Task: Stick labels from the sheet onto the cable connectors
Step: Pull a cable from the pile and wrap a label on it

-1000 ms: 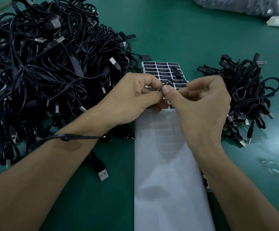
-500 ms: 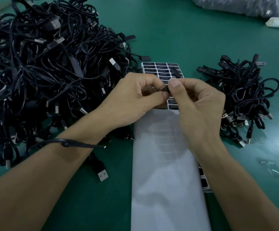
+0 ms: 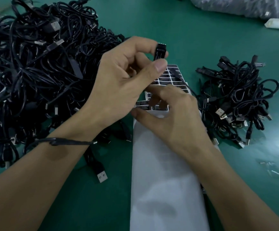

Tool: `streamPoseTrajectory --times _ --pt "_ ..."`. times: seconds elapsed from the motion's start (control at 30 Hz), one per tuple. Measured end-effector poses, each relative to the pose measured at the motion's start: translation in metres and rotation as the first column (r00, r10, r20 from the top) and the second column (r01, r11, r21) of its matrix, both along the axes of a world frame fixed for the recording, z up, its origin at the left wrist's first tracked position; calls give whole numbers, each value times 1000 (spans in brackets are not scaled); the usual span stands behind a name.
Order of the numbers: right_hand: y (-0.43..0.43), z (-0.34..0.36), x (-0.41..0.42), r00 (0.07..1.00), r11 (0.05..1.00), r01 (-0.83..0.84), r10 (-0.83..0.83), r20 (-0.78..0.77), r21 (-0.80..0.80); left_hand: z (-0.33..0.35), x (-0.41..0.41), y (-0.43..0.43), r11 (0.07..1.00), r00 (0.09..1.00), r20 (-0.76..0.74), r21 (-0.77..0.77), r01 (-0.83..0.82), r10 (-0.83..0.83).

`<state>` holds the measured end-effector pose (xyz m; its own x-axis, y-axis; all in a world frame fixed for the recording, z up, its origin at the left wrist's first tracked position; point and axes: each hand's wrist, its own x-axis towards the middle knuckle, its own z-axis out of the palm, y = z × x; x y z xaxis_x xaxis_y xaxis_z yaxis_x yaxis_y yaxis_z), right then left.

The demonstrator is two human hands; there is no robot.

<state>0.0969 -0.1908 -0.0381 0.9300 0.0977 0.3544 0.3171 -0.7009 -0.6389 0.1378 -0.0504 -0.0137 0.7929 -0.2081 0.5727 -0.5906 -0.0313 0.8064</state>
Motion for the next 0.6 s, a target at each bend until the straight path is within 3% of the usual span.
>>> streamPoseTrajectory --times 0.27,0.47,0.6 --pt "2 -1 7 990 983 15 -40 132 185 8 -3 1 968 982 -133 -231 98 -131" --pt "-13 15 7 949 906 138 -237 210 400 14 -1 6 950 954 -299 -305 -63 -33" --pt "-42 33 14 848 873 365 -455 272 324 13 1 8 942 937 -327 -260 -212 121"
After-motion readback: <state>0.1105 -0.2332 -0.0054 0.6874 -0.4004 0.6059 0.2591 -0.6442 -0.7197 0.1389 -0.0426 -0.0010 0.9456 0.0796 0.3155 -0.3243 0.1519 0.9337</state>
